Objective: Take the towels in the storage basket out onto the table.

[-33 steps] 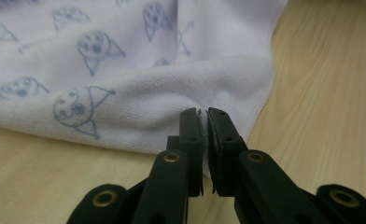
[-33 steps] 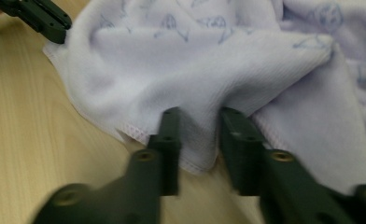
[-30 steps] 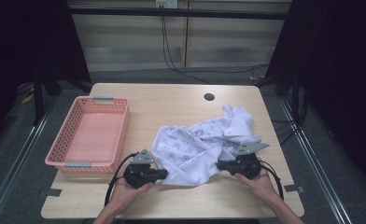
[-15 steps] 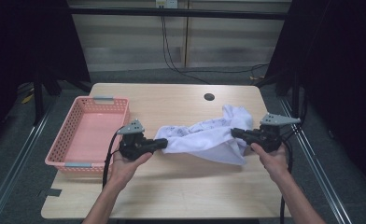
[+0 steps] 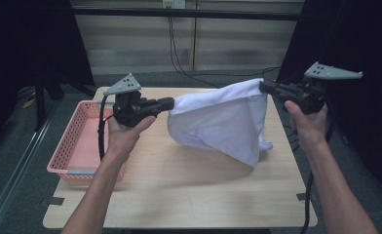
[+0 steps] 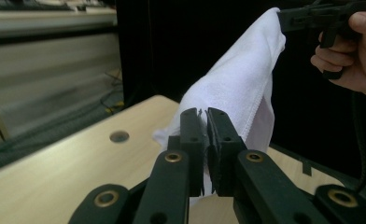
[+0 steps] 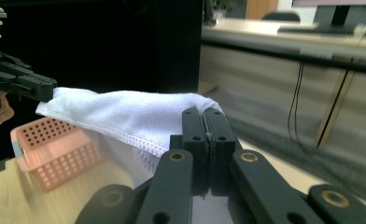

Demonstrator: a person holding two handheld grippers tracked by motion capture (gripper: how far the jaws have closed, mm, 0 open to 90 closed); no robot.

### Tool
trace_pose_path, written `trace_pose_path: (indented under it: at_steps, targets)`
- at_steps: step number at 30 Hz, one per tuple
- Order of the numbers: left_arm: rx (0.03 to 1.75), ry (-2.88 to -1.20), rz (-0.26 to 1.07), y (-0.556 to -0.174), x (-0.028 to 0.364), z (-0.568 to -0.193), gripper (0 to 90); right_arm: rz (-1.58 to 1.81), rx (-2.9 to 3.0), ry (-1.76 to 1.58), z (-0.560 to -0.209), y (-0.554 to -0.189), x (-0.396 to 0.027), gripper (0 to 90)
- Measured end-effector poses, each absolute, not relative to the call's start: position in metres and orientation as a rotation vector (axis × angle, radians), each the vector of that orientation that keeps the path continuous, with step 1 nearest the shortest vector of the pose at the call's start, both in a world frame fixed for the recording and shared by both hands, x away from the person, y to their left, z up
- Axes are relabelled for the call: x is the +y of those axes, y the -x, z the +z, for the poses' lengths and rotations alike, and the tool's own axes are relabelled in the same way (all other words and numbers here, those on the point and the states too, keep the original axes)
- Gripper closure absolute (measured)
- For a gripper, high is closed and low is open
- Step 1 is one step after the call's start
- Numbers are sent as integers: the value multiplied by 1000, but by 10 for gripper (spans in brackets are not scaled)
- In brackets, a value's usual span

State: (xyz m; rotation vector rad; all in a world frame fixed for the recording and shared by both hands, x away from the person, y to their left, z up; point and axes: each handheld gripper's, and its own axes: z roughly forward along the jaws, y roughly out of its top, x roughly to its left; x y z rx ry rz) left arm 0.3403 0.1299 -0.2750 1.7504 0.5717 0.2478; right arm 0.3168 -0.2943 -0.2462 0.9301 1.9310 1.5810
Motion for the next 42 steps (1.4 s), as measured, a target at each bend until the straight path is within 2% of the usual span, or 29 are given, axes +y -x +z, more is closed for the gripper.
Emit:
trace_pose_path:
  at_steps: [6, 7, 10, 12, 13, 14, 17, 18, 19, 25, 28, 30, 35, 42]
  targets:
    - [491, -1655, 282, -314, 141, -229, 861, 1622, 1889, -828, -202, -295, -293, 883]
    - [486, -1658, 277, -306, 144, -227, 861, 1644, 1881, -792, -195, -282, -292, 884]
    - [481, -1691, 263, -296, 145, -238, 861, 1637, 1907, -773, -200, -270, -291, 884]
    - [487, -1706, 223, -290, 145, -256, 860, 1628, 1956, -783, -217, -259, -291, 883]
    - [502, -1724, 153, -282, 146, -282, 860, 1628, 2006, -802, -242, -248, -292, 884]
    - [502, -1724, 153, -282, 146, -282, 860, 1628, 2006, -802, -242, -248, -292, 884]
    - [527, -1791, 79, -261, 147, -323, 860, 1616, 2099, -853, -283, -229, -293, 884]
    - [528, -1809, 72, -255, 148, -331, 858, 1628, 2155, -875, -308, -214, -293, 884]
    - [530, -1823, 45, -247, 149, -341, 858, 1628, 2155, -875, -308, -214, -293, 884]
    - [586, -1940, -102, -208, 159, -398, 853, 1617, 2316, -972, -370, -169, -289, 882]
    - [623, -1960, -180, -197, 162, -426, 826, 1610, 2396, -1023, -403, -153, -283, 879]
    - [643, -1987, -194, -194, 165, -441, 772, 1588, 2447, -1041, -421, -143, -281, 816]
    - [669, -1977, -218, -204, 169, -450, 682, 1490, 2442, -1109, -434, -143, -289, 659]
    - [723, -2078, -177, -251, 152, -474, 745, 1314, 2424, -1238, -462, -182, -312, 620]
